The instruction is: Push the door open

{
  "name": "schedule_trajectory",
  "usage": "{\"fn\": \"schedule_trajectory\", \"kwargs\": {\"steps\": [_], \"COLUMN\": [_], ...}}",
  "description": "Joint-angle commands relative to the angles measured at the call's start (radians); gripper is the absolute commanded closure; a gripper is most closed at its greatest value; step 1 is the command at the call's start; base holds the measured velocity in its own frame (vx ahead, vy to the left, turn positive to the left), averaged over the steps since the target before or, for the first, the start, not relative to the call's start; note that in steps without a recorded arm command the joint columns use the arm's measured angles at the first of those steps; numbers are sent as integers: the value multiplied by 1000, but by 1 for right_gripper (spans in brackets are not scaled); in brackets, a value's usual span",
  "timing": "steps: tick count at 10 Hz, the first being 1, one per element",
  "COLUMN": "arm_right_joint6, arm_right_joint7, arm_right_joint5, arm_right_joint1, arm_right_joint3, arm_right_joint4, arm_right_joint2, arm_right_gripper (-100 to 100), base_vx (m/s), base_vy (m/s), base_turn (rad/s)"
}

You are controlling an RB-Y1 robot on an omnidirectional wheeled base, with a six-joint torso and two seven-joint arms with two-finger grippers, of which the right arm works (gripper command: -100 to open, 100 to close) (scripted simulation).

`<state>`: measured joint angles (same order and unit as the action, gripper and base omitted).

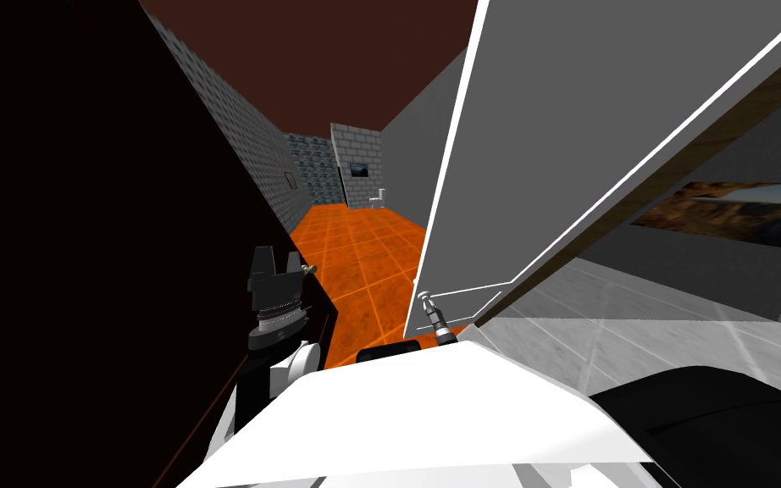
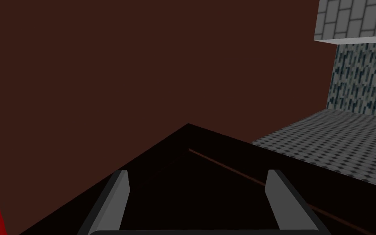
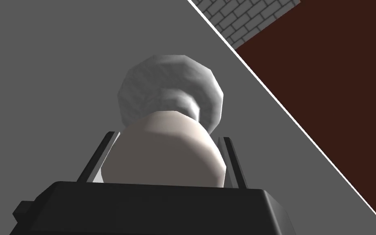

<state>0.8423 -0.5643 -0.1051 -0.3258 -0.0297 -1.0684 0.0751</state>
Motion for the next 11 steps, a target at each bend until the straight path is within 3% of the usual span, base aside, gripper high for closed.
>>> {"fn": "schedule_trajectory", "kwargs": {"steps": [1,11], "arm_right_joint6": [-3,-10], "arm_right_joint7": [39,285], "arm_right_joint5": [13,97], "arm_right_joint1": [6,53], "arm_right_joint3": [6,-34], "arm_right_joint4": [-1,32], "arm_right_joint2": [7,15], "arm_right_gripper": [100,100], "base_vx": [47,43], "base_vy": [13,7], "base_turn": [-22,-45]}}
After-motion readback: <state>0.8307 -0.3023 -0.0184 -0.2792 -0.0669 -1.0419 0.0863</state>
